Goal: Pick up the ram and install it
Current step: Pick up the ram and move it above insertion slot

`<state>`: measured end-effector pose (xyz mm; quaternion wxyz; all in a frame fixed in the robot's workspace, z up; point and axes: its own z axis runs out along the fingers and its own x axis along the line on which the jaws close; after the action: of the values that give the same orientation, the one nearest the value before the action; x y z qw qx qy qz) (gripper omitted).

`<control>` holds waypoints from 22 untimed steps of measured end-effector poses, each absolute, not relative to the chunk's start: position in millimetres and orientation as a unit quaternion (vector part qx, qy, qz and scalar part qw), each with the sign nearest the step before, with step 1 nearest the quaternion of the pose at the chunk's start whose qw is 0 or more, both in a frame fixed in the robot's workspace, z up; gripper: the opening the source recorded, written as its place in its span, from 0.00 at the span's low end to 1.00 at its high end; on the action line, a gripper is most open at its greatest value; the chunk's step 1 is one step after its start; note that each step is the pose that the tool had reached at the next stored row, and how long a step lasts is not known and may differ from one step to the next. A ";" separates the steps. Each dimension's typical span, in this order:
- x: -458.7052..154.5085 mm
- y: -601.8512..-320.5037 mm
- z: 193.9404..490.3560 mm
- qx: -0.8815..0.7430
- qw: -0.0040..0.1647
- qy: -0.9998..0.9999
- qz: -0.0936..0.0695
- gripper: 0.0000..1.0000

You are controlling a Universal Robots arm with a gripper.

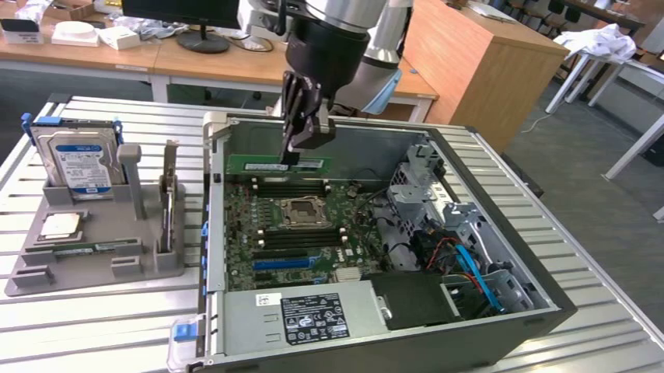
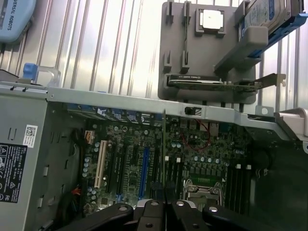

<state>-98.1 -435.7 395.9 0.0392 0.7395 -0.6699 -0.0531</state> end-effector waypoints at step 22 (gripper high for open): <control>-81.7 -435.7 394.1 0.739 0.041 -0.670 -0.055 0.12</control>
<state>-81.7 -435.7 394.1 0.0406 0.7394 -0.6698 -0.0546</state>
